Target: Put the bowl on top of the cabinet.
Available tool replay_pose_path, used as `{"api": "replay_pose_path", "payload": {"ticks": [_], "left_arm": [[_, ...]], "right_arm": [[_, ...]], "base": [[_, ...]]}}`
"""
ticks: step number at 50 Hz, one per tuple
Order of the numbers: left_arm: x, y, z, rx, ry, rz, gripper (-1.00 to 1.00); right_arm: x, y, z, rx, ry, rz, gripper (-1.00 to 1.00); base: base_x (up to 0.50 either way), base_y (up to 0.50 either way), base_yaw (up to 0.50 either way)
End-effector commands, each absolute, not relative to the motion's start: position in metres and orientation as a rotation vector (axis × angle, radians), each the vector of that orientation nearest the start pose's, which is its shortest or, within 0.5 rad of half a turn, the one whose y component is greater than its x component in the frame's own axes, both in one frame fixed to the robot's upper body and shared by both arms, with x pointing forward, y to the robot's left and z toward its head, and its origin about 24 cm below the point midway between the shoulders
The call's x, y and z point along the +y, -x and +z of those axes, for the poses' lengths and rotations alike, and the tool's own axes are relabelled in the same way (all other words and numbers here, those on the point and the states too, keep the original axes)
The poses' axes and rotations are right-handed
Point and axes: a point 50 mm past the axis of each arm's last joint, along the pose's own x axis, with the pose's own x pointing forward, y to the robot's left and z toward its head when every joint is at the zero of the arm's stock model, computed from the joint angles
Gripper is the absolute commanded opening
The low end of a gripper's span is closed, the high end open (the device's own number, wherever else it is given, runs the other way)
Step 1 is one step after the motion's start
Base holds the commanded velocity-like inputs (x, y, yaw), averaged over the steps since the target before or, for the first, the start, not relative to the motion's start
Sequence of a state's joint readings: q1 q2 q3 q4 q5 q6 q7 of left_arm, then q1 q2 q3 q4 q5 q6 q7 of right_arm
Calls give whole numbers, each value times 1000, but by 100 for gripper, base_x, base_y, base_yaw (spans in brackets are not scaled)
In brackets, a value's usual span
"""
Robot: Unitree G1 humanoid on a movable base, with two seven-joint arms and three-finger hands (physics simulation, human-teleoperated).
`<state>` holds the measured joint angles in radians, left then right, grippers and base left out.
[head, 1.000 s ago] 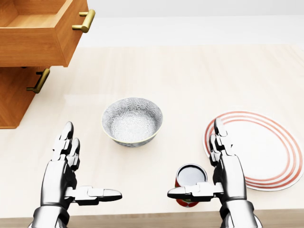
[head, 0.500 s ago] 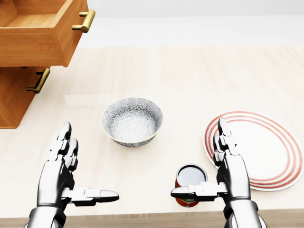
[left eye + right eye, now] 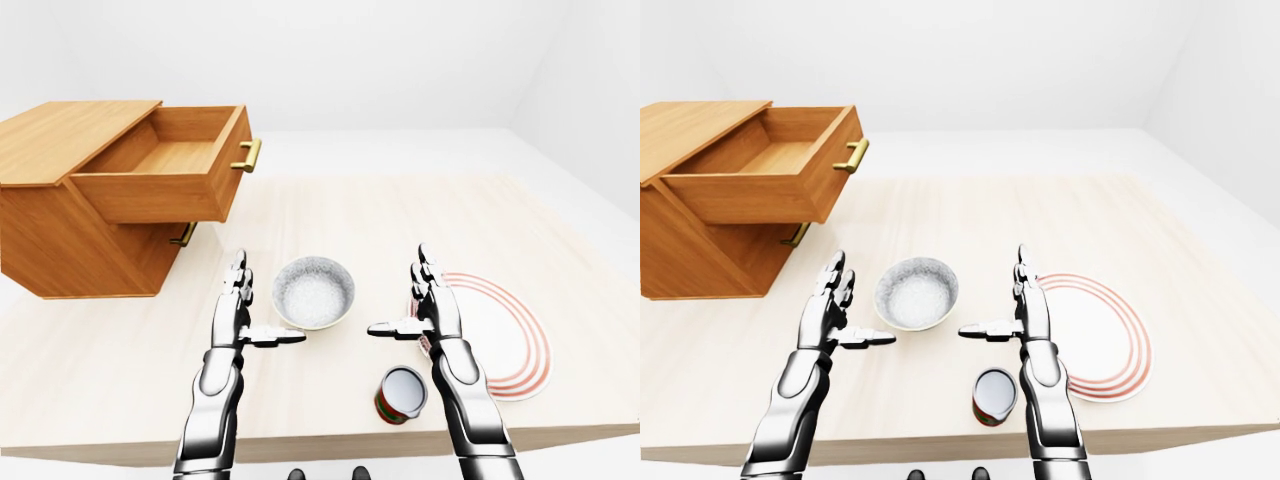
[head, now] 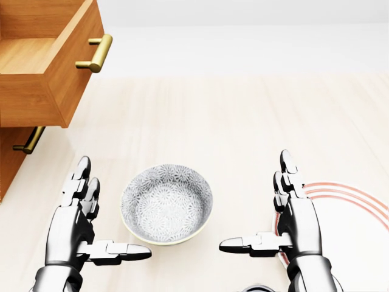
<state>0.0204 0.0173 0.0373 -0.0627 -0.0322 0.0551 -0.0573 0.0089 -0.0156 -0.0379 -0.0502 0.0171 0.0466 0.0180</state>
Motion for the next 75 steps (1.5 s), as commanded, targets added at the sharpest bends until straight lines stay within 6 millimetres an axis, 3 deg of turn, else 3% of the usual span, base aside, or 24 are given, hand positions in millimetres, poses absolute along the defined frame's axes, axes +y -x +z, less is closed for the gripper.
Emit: {"api": "replay_pose_path", "payload": {"ticks": [1,18,30,38,44,62,75], "left_arm": [[160,-249,49,6,20,-20,100],[159,-249,47,12,22,-22,100],[157,-245,52,-14,-54,-31,100],[151,-246,62,-86,-169,-22,100],[141,-235,70,-181,-293,-29,100],[133,-220,52,-152,-577,28,100],[126,-210,44,-224,-849,119,100]], "right_arm": [[-160,-252,47,4,-1,-19,100],[-160,-253,46,5,9,-23,100],[-160,-253,45,2,10,-32,100],[-159,-254,44,3,11,-31,100],[-160,-255,43,7,10,-34,100],[-160,-258,37,17,16,-42,100],[-160,-258,38,19,15,-44,100]], "base": [[50,0,0],[50,0,0],[0,0,0],[0,0,0],[0,0,0],[0,0,0],[0,0,0]]}}
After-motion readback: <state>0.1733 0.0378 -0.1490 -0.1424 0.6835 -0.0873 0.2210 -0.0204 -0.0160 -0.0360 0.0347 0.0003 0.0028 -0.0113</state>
